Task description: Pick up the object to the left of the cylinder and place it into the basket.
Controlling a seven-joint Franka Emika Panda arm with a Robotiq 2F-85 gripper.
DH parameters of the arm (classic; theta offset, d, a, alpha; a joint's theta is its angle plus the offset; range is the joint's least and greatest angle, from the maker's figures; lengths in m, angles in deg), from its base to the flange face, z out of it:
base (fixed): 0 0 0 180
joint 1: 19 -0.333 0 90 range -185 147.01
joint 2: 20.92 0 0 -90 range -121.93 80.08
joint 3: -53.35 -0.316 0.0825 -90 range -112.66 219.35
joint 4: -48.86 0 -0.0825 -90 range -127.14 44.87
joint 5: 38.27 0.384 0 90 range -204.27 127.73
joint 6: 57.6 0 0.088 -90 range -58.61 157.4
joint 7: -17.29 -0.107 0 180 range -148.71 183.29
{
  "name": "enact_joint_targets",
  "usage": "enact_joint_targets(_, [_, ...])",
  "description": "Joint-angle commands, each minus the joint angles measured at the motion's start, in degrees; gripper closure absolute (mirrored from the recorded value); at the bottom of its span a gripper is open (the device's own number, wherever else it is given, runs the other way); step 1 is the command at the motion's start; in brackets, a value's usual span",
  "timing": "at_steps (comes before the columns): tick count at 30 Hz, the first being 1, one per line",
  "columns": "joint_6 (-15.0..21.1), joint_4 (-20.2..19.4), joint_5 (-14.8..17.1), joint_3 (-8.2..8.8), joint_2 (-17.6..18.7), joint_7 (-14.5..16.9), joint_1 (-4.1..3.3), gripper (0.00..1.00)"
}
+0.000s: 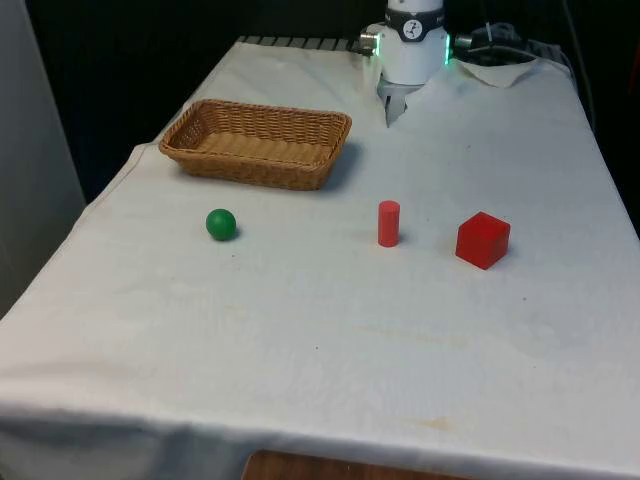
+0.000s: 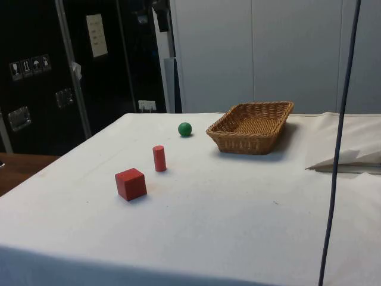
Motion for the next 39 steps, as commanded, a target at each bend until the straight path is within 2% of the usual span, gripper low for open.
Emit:
enact_joint_targets(1, [0.69, 0.00, -0.06, -0.06, 0.17, -0.17, -0.11, 0.00])
enact_joint_targets(2, [0.23, 0.00, 0.00, 0.00, 0.11, 0.00, -0.06, 0.00])
enact_joint_targets(10, [4.47, -0.46, -0.34, -0.80, 0.86, -0.80, -0.29, 0.00])
enact_joint_targets(11, [3.78, -0.40, 0.00, -0.80, 0.80, -0.34, -0.11, 0.00])
enact_joint_targets(12, [4.93, -0.57, -0.29, -0.92, 1.03, -0.86, -0.29, 0.00])
enact_joint_targets(19, [8.25, -1.66, 0.00, -2.01, 2.29, -1.38, -0.29, 0.00])
enact_joint_targets(20, [6.88, -1.09, 0.00, -1.89, 2.29, -1.03, -0.11, 0.00])
enact_joint_targets(21, [8.71, -1.89, 0.06, -2.12, 2.41, -1.43, -0.23, 0.00])
enact_joint_targets(28, [12.89, -3.84, 0.34, -3.27, 3.55, -2.01, -0.23, 0.00])
enact_joint_targets(29, [11.97, -3.67, 0.11, -3.21, 3.27, -1.78, -0.11, 0.00])
enact_joint_targets(31, [13.52, -4.07, 0.46, -3.50, 3.90, -2.18, -0.23, 0.00])
enact_joint_targets(36, [14.21, -4.58, 0.40, -4.01, 4.41, -2.92, -0.23, 0.00])
enact_joint_targets(37, [13.35, -4.13, 0.34, -4.01, 4.64, -2.69, -0.11, 0.00])
enact_joint_targets(39, [14.50, -4.64, 0.46, -4.24, 4.58, -3.27, -0.34, 0.00])
